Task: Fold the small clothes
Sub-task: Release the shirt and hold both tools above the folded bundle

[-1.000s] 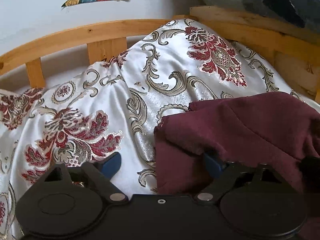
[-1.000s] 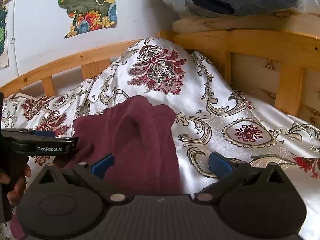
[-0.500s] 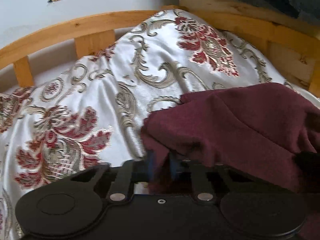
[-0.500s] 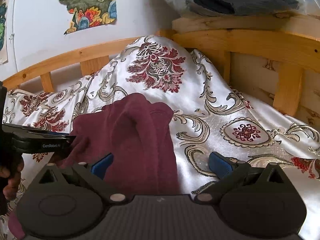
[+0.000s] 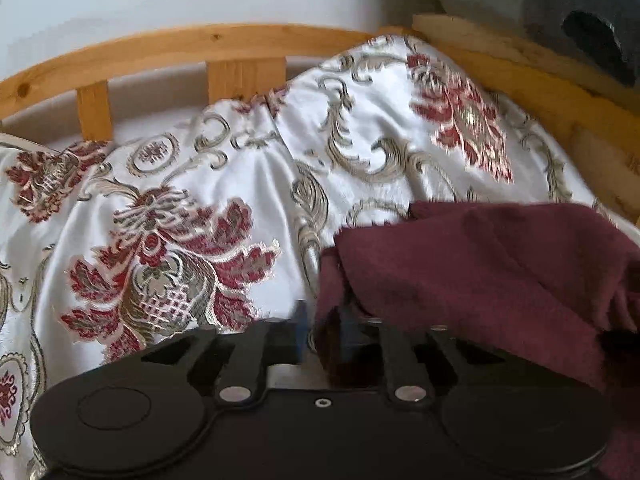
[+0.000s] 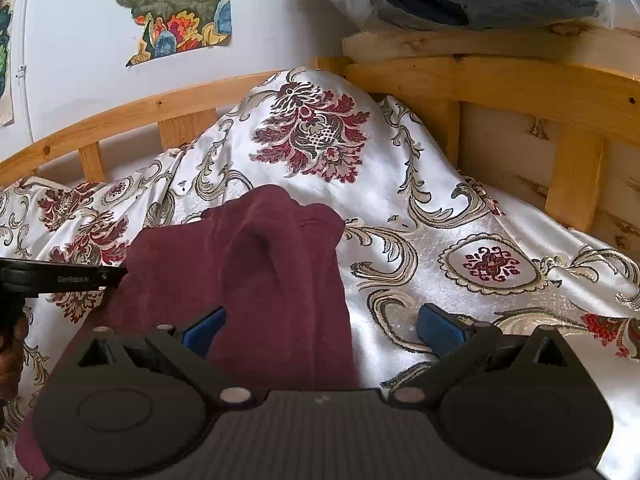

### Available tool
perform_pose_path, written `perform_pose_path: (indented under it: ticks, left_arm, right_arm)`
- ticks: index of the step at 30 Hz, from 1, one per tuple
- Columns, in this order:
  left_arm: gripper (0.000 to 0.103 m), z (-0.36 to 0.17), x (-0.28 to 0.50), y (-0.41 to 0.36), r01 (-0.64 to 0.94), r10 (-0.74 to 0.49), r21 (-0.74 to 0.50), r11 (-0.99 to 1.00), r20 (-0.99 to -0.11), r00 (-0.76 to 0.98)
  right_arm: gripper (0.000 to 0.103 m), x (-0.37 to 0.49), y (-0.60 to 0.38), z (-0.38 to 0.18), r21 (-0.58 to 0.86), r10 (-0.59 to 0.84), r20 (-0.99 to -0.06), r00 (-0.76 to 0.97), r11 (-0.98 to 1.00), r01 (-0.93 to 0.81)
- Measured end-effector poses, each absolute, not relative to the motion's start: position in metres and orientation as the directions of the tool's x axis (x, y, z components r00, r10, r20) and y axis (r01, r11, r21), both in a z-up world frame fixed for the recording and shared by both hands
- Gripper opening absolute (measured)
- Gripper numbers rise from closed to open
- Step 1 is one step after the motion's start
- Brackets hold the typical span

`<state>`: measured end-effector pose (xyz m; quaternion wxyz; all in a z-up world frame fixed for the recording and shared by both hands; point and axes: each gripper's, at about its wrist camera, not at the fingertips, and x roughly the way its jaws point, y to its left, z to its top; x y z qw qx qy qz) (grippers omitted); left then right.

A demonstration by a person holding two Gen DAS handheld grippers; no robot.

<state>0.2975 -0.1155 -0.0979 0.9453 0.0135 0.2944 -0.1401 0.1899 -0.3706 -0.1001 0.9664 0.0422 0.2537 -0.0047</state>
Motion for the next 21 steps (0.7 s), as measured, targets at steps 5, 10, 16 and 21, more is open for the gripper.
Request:
perform_pose_path:
  ticks: [5, 10, 16, 21]
  left_arm:
    - [0.035, -0.095, 0.304, -0.135, 0.317, -0.222, 0.075, 0.946, -0.564, 0.796]
    - [0.035, -0.099, 0.320, -0.144, 0.349, -0.227, 0.098, 0.932, -0.594, 0.772]
    - [0.003, -0.093, 0.319, -0.131, 0.278, -0.209, 0.049, 0.959, -0.538, 0.816]
    - [0.000, -0.094, 0.324, -0.100, 0.129, -0.125, -0.029, 0.991, -0.508, 0.852]
  right_arm:
    - [0.103, 0.190, -0.369, -0.100, 0.071, 0.006, -0.495, 0.869, 0.997, 0.033]
    - [0.103, 0.190, -0.368, -0.101, 0.064, 0.003, -0.496, 0.868, 0.997, 0.033]
    - [0.103, 0.190, -0.368, -0.101, 0.059, -0.001, -0.496, 0.868, 0.998, 0.035]
    - [0.103, 0.190, -0.369, -0.101, 0.061, -0.004, -0.494, 0.869, 0.997, 0.039]
